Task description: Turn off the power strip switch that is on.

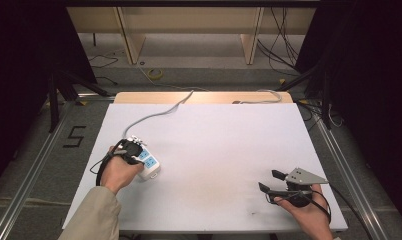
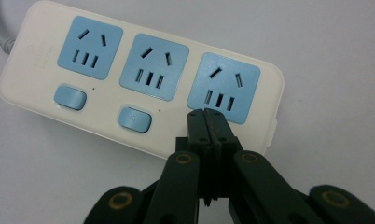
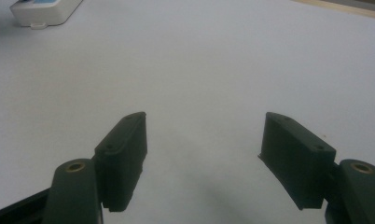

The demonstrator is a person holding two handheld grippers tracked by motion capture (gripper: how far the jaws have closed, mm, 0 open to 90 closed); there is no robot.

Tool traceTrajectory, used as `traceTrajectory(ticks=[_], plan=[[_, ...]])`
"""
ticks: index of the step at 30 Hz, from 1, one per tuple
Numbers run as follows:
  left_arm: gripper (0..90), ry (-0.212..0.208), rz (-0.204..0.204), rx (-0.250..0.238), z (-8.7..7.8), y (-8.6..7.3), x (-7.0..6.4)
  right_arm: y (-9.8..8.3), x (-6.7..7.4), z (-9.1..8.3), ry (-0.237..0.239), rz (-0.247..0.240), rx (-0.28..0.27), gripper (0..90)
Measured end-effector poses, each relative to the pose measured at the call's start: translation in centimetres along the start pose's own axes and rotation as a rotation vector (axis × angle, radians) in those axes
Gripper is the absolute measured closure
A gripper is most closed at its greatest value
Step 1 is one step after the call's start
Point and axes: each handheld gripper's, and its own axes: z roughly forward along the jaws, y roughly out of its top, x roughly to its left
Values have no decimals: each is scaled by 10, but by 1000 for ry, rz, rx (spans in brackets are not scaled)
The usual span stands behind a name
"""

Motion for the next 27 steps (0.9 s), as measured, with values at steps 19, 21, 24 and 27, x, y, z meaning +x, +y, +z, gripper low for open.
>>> traceTrajectory(ticks=[19,21,24,27], plan=[[899,-6,-7,-7,1,-1,0,0,1,0,2,-3,0,325],[899,-7,-8,-9,1,-2,1,0,1,0,1,-4,1,325],[899,-7,-6,-12,1,-2,1,0,1,0,1,-4,0,325],[899,-5,-4,-17,1,-2,0,1,1,0,2,-4,-3,325]])
